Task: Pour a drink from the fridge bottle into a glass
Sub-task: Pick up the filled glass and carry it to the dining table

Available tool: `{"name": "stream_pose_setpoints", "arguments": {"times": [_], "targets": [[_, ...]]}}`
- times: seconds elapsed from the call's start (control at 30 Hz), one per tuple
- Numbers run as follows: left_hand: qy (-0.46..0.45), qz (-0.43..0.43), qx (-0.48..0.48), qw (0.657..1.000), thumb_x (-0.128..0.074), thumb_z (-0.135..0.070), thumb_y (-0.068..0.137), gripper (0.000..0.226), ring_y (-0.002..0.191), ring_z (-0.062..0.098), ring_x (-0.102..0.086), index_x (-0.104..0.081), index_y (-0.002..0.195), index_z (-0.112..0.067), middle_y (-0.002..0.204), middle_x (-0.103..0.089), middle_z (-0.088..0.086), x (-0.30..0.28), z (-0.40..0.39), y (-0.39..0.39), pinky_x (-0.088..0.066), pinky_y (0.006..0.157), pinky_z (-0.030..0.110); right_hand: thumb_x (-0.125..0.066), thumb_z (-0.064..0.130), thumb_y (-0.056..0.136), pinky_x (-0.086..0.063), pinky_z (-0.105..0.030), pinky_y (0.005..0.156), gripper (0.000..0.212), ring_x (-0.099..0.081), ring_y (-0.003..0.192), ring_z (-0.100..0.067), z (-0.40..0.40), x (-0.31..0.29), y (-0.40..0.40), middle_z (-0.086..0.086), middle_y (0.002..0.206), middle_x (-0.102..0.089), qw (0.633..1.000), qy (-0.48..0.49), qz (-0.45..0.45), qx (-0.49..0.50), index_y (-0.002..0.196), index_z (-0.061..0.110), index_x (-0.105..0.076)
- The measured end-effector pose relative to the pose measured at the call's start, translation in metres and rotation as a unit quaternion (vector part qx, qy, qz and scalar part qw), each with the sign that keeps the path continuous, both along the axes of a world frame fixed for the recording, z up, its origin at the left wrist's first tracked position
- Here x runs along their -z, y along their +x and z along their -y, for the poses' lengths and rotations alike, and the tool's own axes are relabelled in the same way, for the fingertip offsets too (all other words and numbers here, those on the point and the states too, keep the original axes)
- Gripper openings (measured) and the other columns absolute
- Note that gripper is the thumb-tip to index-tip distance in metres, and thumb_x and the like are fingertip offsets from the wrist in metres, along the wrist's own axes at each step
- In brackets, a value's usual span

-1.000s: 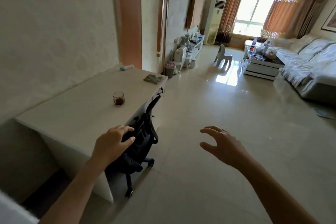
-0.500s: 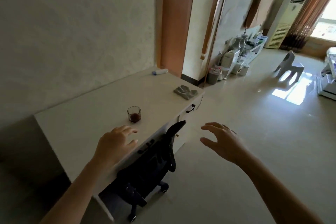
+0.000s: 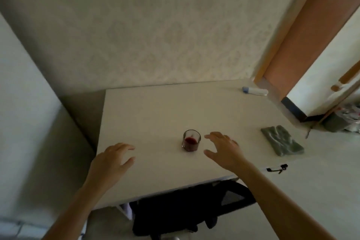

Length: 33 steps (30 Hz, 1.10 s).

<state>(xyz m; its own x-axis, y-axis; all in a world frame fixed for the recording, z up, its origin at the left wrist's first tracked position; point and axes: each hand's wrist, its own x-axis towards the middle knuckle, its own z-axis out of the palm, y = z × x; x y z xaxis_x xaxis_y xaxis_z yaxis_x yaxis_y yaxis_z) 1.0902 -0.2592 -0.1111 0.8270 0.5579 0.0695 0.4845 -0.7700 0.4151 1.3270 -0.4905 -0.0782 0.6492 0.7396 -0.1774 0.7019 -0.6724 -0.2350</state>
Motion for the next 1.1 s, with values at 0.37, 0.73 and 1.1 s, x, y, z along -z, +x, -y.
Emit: {"name": "stream_pose_setpoints", "arguments": {"times": [0.37,0.73,1.1], "targets": [[-0.022,-0.034,-0.078,0.996,-0.052,-0.039,0.086,0.030,0.108,0.011,-0.057,-0.060,0.113,-0.027,0.119,-0.061,-0.013,0.018,0.025,0.063,-0.042,0.078,0.026,-0.063,0.053,0.076,-0.038,-0.044,0.100,0.080,-0.042,0.125,-0.029,-0.076,0.079,0.089,0.000,0.151,-0.022,0.983,-0.111,-0.084,-0.124,0.141,0.031,-0.023],[-0.006,-0.049,-0.253,0.966,-0.032,-0.050,0.078,0.051,0.103,0.019,-0.061,-0.063,0.109,-0.024,0.115,-0.064,-0.008,0.010,0.106,0.047,-0.050,0.078,0.037,-0.070,0.051,0.069,-0.047,-0.038,0.087,0.078,-0.056,0.107,-0.029,-0.096,0.105,0.113,-0.005,0.127,-0.047,0.959,-0.108,-0.079,-0.251,0.134,0.033,-0.033],[0.033,-0.041,-0.441,0.896,-0.053,-0.038,0.080,0.028,0.102,0.015,-0.059,-0.063,0.104,-0.030,0.113,-0.064,-0.012,-0.034,0.183,-0.045,-0.044,0.081,0.032,-0.068,0.059,0.065,-0.047,-0.034,0.081,0.073,-0.058,0.101,-0.025,-0.129,0.040,0.013,-0.003,0.118,-0.051,0.896,-0.026,-0.060,-0.440,0.128,0.037,-0.038]]}}
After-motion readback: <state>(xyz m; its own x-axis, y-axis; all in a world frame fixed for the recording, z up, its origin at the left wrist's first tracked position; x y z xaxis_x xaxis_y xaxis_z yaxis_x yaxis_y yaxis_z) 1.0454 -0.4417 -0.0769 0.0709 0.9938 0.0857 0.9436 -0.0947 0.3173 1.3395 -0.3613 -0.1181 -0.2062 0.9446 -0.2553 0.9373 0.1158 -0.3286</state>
